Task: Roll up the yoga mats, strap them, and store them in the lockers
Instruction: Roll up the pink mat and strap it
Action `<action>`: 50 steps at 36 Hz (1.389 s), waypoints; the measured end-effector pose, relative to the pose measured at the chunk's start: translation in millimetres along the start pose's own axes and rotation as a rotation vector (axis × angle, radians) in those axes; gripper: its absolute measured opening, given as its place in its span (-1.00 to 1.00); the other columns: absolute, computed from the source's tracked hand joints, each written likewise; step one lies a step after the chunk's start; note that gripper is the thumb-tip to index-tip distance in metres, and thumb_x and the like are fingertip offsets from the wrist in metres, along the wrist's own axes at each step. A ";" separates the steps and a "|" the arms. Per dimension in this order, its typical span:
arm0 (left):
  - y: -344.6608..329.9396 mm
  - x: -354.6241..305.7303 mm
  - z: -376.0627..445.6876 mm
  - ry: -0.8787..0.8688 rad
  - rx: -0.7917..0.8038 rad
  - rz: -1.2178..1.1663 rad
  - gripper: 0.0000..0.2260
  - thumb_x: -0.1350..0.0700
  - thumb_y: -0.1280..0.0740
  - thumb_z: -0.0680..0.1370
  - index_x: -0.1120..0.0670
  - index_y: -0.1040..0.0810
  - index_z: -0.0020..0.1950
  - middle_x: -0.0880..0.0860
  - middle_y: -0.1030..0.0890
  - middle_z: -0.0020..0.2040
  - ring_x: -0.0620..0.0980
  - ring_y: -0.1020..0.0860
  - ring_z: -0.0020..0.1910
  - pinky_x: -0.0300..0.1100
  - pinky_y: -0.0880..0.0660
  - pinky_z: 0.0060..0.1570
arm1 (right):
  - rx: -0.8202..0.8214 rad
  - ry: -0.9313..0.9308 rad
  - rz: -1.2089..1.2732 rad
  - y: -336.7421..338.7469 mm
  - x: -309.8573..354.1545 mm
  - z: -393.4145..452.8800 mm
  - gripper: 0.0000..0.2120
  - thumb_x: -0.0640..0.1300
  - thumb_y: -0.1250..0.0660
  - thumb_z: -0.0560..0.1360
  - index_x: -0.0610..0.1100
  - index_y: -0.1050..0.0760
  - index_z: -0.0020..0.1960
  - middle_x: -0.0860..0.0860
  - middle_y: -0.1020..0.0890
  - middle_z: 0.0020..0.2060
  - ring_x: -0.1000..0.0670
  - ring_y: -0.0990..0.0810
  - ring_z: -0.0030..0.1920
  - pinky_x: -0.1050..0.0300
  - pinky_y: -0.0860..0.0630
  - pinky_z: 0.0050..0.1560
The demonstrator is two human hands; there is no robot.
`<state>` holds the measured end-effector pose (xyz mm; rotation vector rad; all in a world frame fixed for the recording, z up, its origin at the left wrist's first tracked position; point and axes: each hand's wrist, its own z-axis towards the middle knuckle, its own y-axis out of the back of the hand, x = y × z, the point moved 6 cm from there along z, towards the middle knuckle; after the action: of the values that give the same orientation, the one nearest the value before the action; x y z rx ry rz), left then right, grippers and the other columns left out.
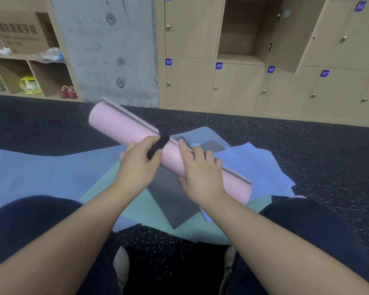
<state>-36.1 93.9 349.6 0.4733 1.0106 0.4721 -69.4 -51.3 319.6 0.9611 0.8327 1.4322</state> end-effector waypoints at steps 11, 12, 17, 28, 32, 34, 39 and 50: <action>4.4 -53.6 14.9 -0.133 -0.039 -0.017 -0.57 0.23 -0.34 0.51 -0.02 -0.34 0.33 0.04 -0.44 0.12 0.12 -0.43 0.15 -0.06 -0.40 0.11 | -0.236 -0.069 -0.098 86.1 -42.9 18.2 -0.16 0.00 -0.48 0.40 0.03 -0.12 0.56 -0.05 -0.44 0.26 -0.19 -0.42 0.12 -0.08 -0.33 0.09; 3.6 -62.4 16.1 -0.146 -0.054 0.006 -0.57 0.22 -0.35 0.51 0.01 -0.35 0.34 0.08 -0.41 0.15 0.12 -0.39 0.18 -0.11 -0.35 0.14 | -0.264 -0.072 -0.114 92.3 -47.7 16.4 -0.15 -0.01 -0.51 0.36 0.02 -0.18 0.54 -0.06 -0.47 0.23 -0.19 -0.45 0.09 -0.09 -0.34 0.06; -14.6 -107.4 17.4 -0.172 -0.030 0.064 -0.55 0.18 -0.34 0.53 0.07 -0.34 0.40 0.12 -0.31 0.28 0.12 -0.28 0.30 -0.02 -0.30 0.28 | -0.342 -0.156 -0.105 108.7 -85.1 -3.6 -0.07 0.00 -0.64 0.14 -0.06 -0.37 0.44 -0.08 -0.57 0.04 -0.20 -0.52 -0.06 -0.07 -0.43 -0.08; -130.7 -177.7 -18.9 -0.315 0.264 0.068 -0.58 0.16 -0.30 0.56 0.02 -0.32 0.41 0.07 -0.33 0.16 0.11 -0.32 0.21 -0.08 -0.33 0.17 | -0.178 -0.418 -0.033 85.5 -185.0 -97.5 -0.12 0.14 -0.39 0.46 0.01 0.04 0.59 0.00 -0.37 0.35 -0.14 -0.37 0.23 -0.03 -0.29 0.13; -177.3 -188.1 -40.9 -0.317 0.392 0.056 -0.57 0.14 -0.27 0.55 -0.01 -0.32 0.42 0.07 -0.31 0.18 0.11 -0.32 0.22 0.02 -0.38 0.21 | -0.120 -0.543 -0.007 66.5 -218.1 -134.7 -0.14 0.19 -0.38 0.44 0.01 0.00 0.57 0.02 -0.37 0.34 -0.12 -0.37 0.23 -0.03 -0.31 0.13; -197.9 -191.3 -52.2 -0.328 0.447 0.044 -0.56 0.14 -0.26 0.55 -0.02 -0.32 0.43 0.05 -0.32 0.17 0.10 -0.33 0.21 0.02 -0.39 0.19 | -0.115 -0.604 0.013 55.4 -231.9 -151.4 -0.15 0.19 -0.39 0.42 0.00 -0.04 0.55 0.02 -0.39 0.33 -0.13 -0.39 0.21 -0.04 -0.33 0.13; -241.5 -183.5 -82.8 -0.390 0.606 0.007 -0.54 0.13 -0.27 0.57 -0.03 -0.29 0.47 -0.01 -0.33 0.27 0.02 -0.29 0.28 -0.06 -0.31 0.29 | -0.039 -0.714 0.041 22.5 -259.9 -191.5 -0.18 0.22 -0.34 0.46 -0.01 -0.01 0.55 0.06 -0.29 0.42 -0.10 -0.36 0.27 -0.04 -0.36 0.16; -299.1 -122.5 -102.7 -0.354 0.896 0.341 -0.55 0.06 -0.23 0.59 -0.03 -0.27 0.47 0.00 -0.29 0.33 0.01 -0.24 0.34 -0.07 -0.34 0.26 | 0.211 -0.977 0.091 -62.3 -305.1 -259.5 -0.20 0.24 -0.30 0.47 -0.03 -0.02 0.53 -0.03 -0.40 0.32 -0.14 -0.36 0.29 -0.05 -0.33 0.22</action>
<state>-135.7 -200.8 214.6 1.4931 0.7533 0.1950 -279.9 -340.1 128.4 1.6671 0.1999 0.7711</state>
